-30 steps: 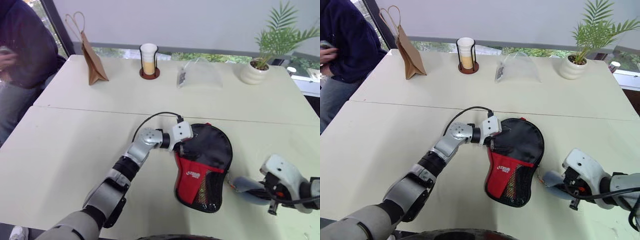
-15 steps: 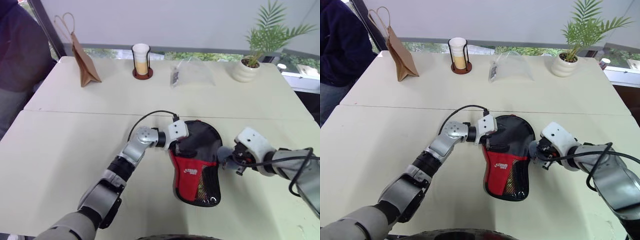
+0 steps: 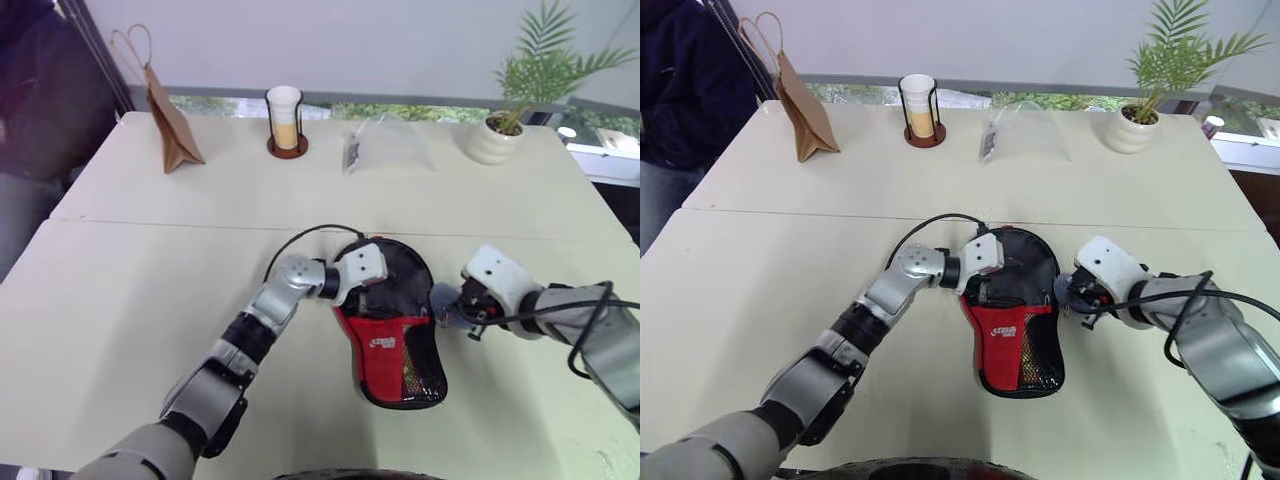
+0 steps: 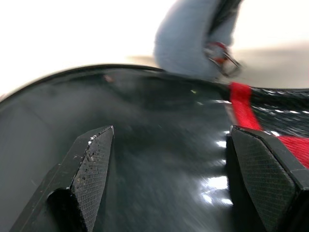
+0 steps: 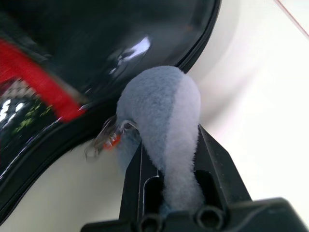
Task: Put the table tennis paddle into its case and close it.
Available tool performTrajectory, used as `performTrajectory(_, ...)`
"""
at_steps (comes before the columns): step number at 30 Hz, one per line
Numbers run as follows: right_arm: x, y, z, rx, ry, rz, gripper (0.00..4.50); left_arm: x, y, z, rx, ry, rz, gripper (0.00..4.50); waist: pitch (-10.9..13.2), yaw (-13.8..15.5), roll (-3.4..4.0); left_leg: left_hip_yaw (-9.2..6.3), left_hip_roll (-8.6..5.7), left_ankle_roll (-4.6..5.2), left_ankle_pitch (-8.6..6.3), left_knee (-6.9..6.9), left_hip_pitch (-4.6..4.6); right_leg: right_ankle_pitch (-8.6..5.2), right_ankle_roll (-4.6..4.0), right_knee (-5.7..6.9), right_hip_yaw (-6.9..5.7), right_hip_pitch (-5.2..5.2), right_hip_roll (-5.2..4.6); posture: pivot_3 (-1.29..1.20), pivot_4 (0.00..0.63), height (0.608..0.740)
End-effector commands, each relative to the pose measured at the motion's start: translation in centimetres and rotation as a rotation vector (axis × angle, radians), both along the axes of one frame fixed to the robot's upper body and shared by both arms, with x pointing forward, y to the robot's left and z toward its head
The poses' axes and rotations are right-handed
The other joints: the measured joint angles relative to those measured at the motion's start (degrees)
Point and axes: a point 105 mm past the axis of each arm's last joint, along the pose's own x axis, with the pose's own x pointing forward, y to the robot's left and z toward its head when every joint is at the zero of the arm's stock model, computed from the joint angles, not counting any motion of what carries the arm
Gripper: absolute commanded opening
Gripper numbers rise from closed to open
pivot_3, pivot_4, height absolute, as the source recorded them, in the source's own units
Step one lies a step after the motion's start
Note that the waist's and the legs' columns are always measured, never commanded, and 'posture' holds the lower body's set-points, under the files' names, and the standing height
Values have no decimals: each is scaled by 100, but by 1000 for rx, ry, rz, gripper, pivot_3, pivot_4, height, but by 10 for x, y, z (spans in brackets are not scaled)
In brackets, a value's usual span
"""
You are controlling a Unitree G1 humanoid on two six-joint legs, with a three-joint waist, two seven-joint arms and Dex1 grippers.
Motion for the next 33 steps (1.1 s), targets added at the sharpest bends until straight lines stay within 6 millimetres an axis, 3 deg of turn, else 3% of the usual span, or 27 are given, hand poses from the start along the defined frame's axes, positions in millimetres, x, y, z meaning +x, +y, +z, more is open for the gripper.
performTrajectory(1, -14, -8, 8, -3, 16, -11, 10, -2, 7, -31, 106, 33, 13, 4006, 0, 40, -1, 0, 0, 0, 0, 1, 0, 1, 2, -1, 0, 1, 0, 0, 150, 740)
performTrajectory(11, -69, 1, 5, 108, 163, 26, 10, 2, 8, -42, 116, 68, 41, 4006, -2, 123, -1, 0, -2, 1, -1, 5, -1, 13, 23, -31, -2, 17, -6, 0, 150, 740)
performTrajectory(21, -102, 7, -23, 172, 314, -74, 10, 5, 6, -42, 113, 67, 52, 4006, -2, 175, -4, 0, -2, 1, -1, 4, -3, 14, 25, -36, -3, 15, -7, 0, 150, 740)
performTrajectory(33, -128, -5, -24, 49, 383, 10, 10, 7, 4, -42, 111, 67, 62, 4006, -11, 182, -24, 0, -3, 3, -3, 4, -1, 13, 26, -50, -3, 24, -10, 0, 150, 740)
